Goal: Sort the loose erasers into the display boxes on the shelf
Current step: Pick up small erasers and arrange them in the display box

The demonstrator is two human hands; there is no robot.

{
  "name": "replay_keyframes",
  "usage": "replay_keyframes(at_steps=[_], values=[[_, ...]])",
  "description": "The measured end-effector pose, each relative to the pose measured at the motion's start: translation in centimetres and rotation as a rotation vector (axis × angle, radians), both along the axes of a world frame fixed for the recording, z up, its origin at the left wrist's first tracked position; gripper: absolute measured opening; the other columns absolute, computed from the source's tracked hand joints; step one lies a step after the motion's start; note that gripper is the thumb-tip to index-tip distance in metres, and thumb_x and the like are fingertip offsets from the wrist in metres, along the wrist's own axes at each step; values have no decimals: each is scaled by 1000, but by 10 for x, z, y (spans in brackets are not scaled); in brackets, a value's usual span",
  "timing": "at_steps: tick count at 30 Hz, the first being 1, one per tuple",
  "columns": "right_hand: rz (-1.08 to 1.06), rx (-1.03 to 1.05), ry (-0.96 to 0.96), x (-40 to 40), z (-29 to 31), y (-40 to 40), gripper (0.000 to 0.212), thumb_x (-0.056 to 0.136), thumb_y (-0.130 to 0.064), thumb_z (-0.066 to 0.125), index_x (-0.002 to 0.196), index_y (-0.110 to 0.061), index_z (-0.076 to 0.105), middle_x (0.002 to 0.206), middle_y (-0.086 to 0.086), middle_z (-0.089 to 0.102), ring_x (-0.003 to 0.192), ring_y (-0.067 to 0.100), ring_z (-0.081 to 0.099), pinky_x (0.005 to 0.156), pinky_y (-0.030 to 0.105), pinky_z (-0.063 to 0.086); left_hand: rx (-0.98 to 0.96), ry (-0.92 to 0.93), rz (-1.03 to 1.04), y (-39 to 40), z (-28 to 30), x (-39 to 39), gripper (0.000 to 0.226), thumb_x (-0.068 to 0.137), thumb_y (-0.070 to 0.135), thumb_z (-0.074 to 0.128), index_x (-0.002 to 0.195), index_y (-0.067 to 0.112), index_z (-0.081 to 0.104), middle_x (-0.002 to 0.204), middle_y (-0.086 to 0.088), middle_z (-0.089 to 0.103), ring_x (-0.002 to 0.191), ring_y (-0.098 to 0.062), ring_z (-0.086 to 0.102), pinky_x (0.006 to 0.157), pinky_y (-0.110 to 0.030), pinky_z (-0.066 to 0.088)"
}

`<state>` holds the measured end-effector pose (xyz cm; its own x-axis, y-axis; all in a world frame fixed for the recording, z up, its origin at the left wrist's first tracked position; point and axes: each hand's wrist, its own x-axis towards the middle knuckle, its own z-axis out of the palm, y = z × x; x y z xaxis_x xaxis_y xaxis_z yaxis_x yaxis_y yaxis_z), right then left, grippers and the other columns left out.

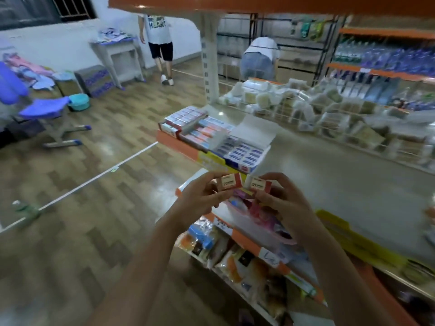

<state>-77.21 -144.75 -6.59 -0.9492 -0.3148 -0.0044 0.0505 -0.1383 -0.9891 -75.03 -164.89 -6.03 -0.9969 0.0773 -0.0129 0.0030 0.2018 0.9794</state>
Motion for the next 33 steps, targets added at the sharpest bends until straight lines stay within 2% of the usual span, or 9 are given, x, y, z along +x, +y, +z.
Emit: replay_keyframes(at_steps=[3, 6, 8, 12, 16, 20, 25, 29, 33], values=[[50, 57, 58, -22, 0, -26, 27, 70, -17, 69, 94, -23, 59, 89, 14, 70, 76, 30, 64, 71, 40, 51, -73, 28, 50, -32, -2, -16, 35, 84, 10, 67, 101, 40, 62, 71, 10, 64, 55, -3, 46, 47, -15, 34], [70, 65, 99, -51, 7, -53, 27, 70, -16, 68, 94, -20, 55, 80, 7, 71, 66, 18, 65, 58, 25, 52, -169, 60, 81, -65, -1, -40, 33, 84, 20, 68, 103, 46, 61, 78, 16, 63, 57, 0, 48, 51, -13, 36], [65, 101, 133, -73, 10, -72, 28, 72, -14, 69, 94, -21, 55, 80, 5, 70, 65, 16, 63, 53, 24, 51, -258, 98, 86, -86, 0, -59, 33, 82, 27, 69, 101, 53, 59, 87, 20, 63, 67, -1, 52, 57, -15, 40], [27, 255, 261, -120, 18, -111, 24, 79, -14, 71, 91, -29, 56, 86, -4, 65, 71, 3, 60, 54, 21, 50, -355, 182, 93, -125, 7, -101, 35, 80, 25, 72, 100, 50, 58, 102, 12, 59, 78, -5, 51, 68, -15, 40], [-16, 399, 368, -167, 23, -150, 25, 77, -24, 74, 90, -36, 57, 89, -8, 62, 79, 4, 60, 65, 22, 51, -378, 216, 59, -166, 13, -142, 40, 81, 22, 71, 101, 53, 56, 101, 9, 55, 78, -3, 49, 68, -16, 41], [-21, 518, 456, -200, 26, -187, 25, 79, -22, 72, 94, -32, 56, 93, -6, 58, 83, 2, 56, 65, 5, 40, -367, 233, 64, -204, 15, -174, 39, 80, 17, 73, 103, 46, 61, 95, 20, 51, 77, 4, 50, 67, -10, 40], [-33, 657, 484, -226, 13, -225, 26, 79, -24, 72, 102, -27, 61, 96, -10, 56, 85, -1, 52, 72, 12, 39, -382, 207, 61, -247, 7, -210, 37, 81, 18, 72, 101, 47, 60, 99, 17, 56, 74, -1, 50, 66, -16, 43], [-81, 782, 506, -241, 5, -252, 27, 82, -26, 69, 107, -26, 58, 96, -14, 50, 85, -3, 48, 73, 5, 36, -384, 178, -2, -276, -2, -244, 33, 81, 20, 71, 105, 40, 62, 96, 26, 55, 80, -3, 53, 69, -21, 45], [-172, 911, 459, -249, 1, -281, 32, 84, -28, 66, 114, -25, 57, 105, -12, 50, 95, 0, 46, 76, 9, 34, -322, 179, -103, -299, -2, -276, 32, 82, 17, 71, 103, 40, 63, 100, 19, 62, 85, -7, 58, 69, -24, 46]])
